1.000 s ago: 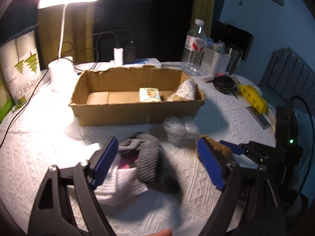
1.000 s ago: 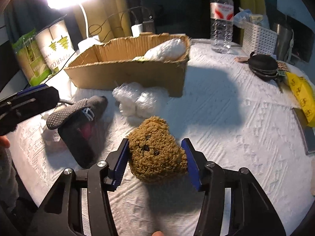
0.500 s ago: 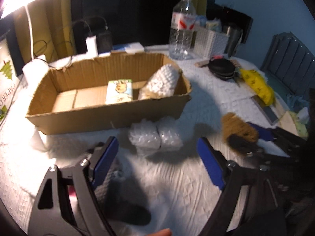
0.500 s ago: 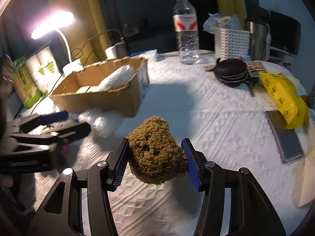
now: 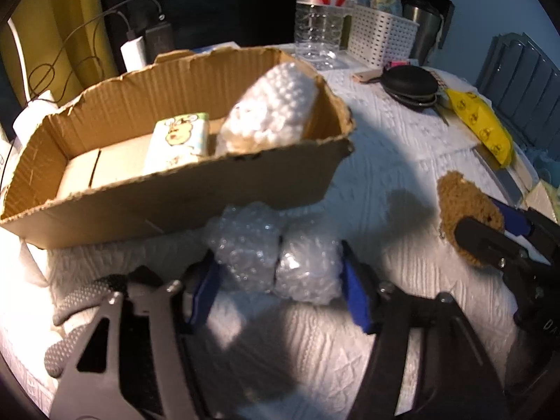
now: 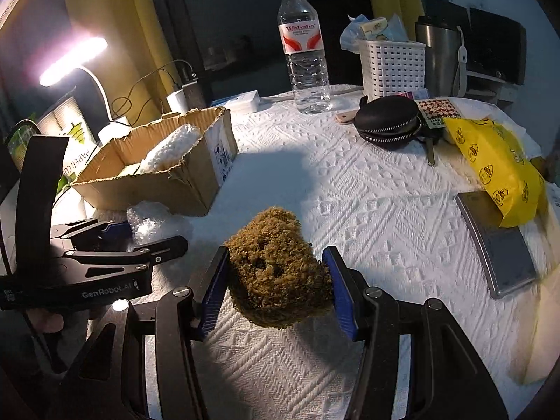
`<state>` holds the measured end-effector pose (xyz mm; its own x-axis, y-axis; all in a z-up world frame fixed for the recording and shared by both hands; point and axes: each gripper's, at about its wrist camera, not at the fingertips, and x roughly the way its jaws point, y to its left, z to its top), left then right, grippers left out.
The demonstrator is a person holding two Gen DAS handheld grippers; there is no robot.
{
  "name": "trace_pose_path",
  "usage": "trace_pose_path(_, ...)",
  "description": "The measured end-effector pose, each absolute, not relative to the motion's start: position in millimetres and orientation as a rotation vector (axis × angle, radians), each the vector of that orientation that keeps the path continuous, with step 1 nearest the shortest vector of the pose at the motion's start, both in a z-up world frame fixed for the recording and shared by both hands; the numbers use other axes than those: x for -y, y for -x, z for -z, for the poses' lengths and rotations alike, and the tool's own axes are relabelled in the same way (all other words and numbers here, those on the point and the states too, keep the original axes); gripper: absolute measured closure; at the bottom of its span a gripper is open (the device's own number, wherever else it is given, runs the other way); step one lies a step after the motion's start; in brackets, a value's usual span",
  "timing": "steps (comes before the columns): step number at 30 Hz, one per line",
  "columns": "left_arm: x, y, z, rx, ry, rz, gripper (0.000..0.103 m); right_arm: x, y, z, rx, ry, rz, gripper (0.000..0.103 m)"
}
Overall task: Organize soft objects
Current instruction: 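Drop bubble wrap in the box with left tool while right drops the sponge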
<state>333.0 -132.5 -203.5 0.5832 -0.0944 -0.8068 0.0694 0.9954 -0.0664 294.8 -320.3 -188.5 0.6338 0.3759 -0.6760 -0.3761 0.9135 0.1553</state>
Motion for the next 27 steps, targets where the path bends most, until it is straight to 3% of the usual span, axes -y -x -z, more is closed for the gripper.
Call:
trace_pose_path(16, 112.5, -277.0, 154.4, -0.800, 0.046, 0.178, 0.043, 283.9, -262.1, 151.2, -0.697, 0.059, -0.440, 0.047)
trace_pose_path(27, 50.5, -243.0, 110.3, -0.669, 0.062, 0.138, 0.043, 234.7, -247.5, 125.9, -0.645, 0.109, -0.479, 0.046)
